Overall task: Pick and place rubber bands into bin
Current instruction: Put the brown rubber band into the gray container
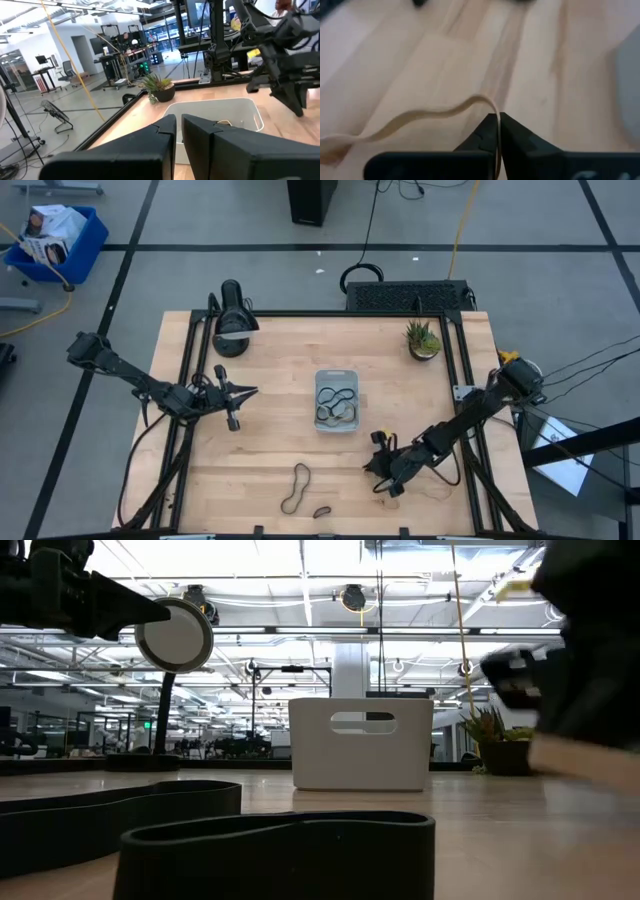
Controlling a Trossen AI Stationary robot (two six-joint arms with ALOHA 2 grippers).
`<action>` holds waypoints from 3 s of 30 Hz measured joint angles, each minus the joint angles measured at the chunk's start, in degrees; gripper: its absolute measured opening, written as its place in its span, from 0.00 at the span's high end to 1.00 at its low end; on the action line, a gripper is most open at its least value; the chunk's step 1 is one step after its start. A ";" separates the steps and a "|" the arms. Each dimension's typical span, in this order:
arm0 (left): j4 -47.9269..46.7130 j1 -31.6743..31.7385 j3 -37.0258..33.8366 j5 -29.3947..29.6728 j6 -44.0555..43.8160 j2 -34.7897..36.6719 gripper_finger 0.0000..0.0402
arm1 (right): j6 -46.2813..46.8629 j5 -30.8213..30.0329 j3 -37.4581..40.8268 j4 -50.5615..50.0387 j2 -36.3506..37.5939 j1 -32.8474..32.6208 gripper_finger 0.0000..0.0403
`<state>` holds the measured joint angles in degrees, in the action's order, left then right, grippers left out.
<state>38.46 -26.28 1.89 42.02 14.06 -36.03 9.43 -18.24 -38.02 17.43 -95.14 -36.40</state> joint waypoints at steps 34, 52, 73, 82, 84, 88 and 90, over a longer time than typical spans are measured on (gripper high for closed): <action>-1.47 0.00 0.00 -0.01 -1.97 0.00 0.91 | -11.62 -19.28 31.66 11.74 49.88 4.92 1.00; -1.40 0.02 0.00 0.02 -1.81 0.00 0.91 | -31.38 -15.59 11.86 17.42 43.60 9.86 1.00; -1.40 0.01 0.00 0.04 -1.93 -0.02 0.91 | -21.83 6.58 1.55 20.04 16.21 32.95 1.00; -1.40 0.02 0.00 0.05 -1.92 0.00 0.91 | -19.41 6.58 1.53 21.79 12.59 33.67 0.96; -1.40 0.02 0.00 0.07 -1.90 -0.02 0.91 | -17.62 6.58 1.53 21.78 12.49 33.48 0.89; -1.42 0.01 0.00 0.07 -1.90 -0.02 0.91 | -15.13 6.49 1.53 21.09 12.49 33.42 0.72; -1.42 0.02 0.00 0.07 -1.90 0.00 0.91 | -14.48 6.30 1.53 21.28 12.49 33.42 0.63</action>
<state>37.04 -26.26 1.89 42.09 12.16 -36.03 -5.04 -11.94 -36.49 38.71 -82.65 -2.98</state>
